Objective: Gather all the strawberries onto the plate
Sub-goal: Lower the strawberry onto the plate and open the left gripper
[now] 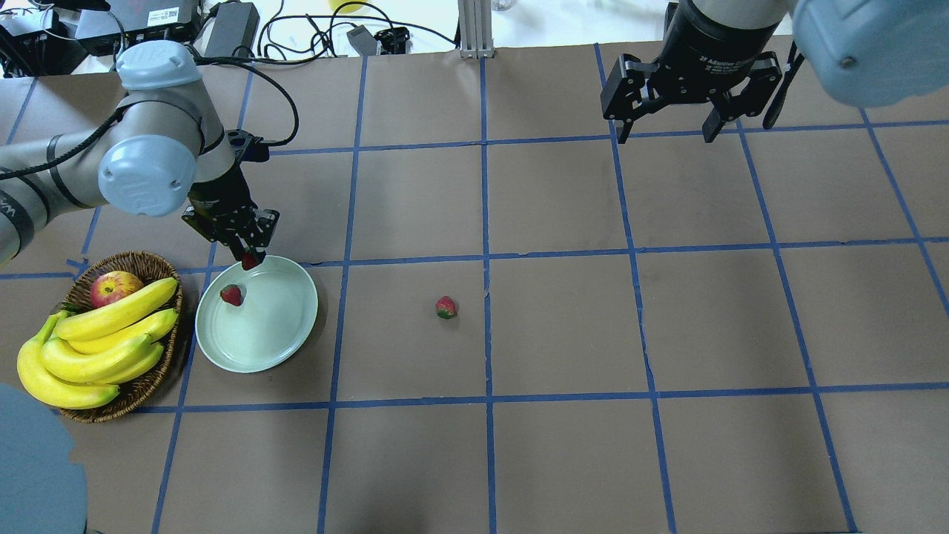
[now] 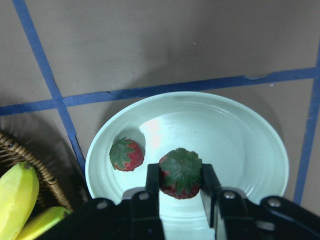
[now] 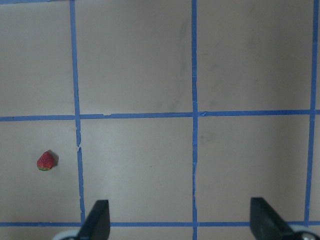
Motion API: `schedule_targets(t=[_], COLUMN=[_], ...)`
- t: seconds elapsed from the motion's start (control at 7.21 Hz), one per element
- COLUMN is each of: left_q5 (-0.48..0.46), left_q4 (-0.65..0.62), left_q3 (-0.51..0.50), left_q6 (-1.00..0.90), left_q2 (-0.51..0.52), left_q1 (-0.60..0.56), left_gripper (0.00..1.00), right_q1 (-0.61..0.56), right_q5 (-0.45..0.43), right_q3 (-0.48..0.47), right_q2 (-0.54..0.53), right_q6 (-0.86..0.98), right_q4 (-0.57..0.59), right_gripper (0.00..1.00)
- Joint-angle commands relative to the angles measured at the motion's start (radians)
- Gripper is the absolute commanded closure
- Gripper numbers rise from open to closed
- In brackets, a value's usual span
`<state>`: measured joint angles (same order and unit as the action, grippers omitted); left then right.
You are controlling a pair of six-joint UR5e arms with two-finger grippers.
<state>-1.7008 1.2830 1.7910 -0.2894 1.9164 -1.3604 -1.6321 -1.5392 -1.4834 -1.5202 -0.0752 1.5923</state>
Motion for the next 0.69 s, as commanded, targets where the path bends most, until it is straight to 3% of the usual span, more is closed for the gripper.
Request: schedule_targets(t=[0.0,0.14,0.56], left_q5=[-0.002,-0.005,0.004], left_q4=[-0.001,-0.001,-0.005], left_q3=[0.021,0.022,0.007], left_q6=[-0.002,0.006,0.024], left_q2=[0.003,0.000,-0.011], left_q1=[0.006,0.006,0.004], left_gripper=[0.81,0.01,0.00], right_q1=[0.000,0.000,0.000], right_q5=[-0.001,0.001,0.001], right_q3=[0.000,0.000,0.000], right_q2=[0.000,0.000,0.000], right_q6=[0.000,0.000,0.000], right_q4=[0.000,0.000,0.000], right_gripper=[0.00,0.00,0.00])
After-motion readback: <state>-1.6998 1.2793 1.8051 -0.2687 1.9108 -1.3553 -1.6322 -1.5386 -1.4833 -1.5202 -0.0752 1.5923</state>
